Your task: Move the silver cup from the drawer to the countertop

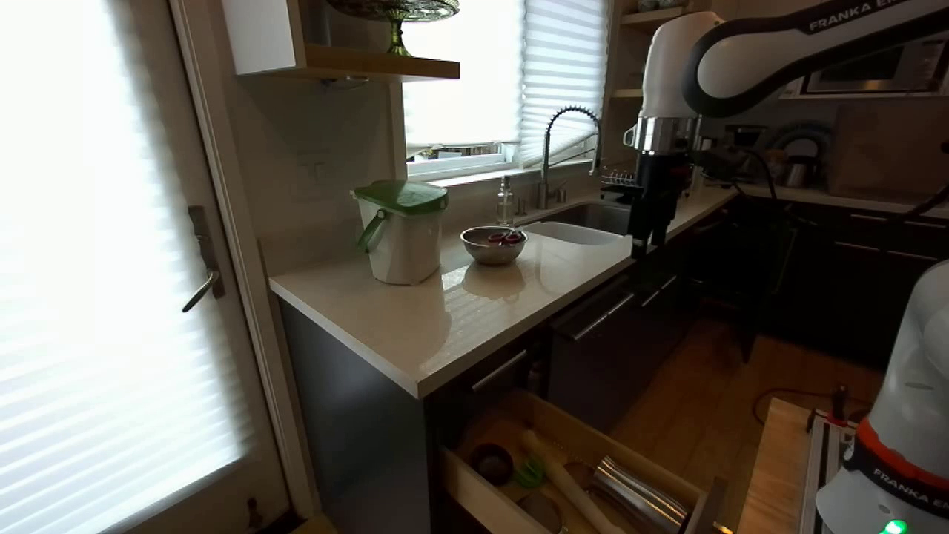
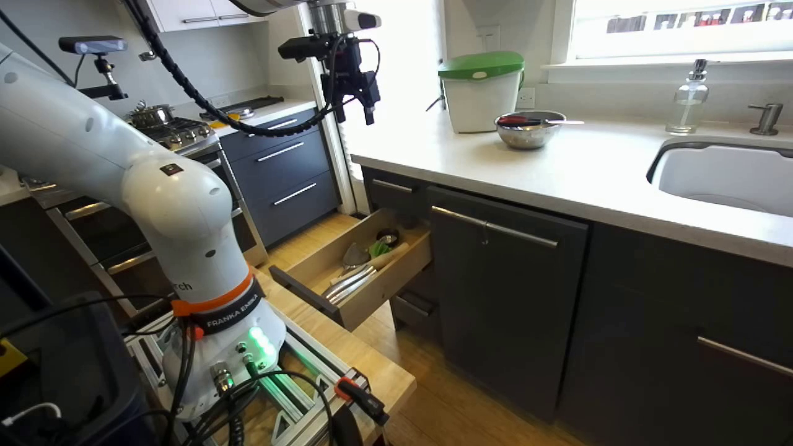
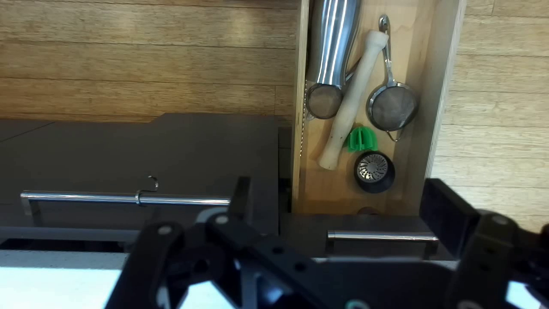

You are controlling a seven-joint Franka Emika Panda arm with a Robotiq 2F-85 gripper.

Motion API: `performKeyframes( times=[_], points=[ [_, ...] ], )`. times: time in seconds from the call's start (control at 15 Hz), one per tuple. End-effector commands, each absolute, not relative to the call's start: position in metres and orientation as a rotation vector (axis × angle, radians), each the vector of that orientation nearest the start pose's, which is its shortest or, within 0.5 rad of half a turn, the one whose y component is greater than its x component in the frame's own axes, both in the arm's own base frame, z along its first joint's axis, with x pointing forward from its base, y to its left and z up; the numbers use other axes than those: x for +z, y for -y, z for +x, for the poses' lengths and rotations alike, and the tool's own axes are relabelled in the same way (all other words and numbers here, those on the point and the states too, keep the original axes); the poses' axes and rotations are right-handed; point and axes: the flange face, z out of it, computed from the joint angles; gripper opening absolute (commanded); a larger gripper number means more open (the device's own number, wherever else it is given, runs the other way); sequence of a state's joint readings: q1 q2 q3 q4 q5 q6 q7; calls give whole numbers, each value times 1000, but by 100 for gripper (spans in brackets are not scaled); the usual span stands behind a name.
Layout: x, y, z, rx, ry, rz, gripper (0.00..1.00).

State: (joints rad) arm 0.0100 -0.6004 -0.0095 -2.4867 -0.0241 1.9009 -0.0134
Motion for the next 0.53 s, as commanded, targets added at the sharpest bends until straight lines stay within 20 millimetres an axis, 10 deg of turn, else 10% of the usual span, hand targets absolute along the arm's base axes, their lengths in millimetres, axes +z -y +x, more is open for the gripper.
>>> performKeyframes(
  times=[0.0,0.47],
  points=[
    [482,-3,370,24,56,-3168,100],
    [354,-41,342,355,522,-3089,100]
  ],
)
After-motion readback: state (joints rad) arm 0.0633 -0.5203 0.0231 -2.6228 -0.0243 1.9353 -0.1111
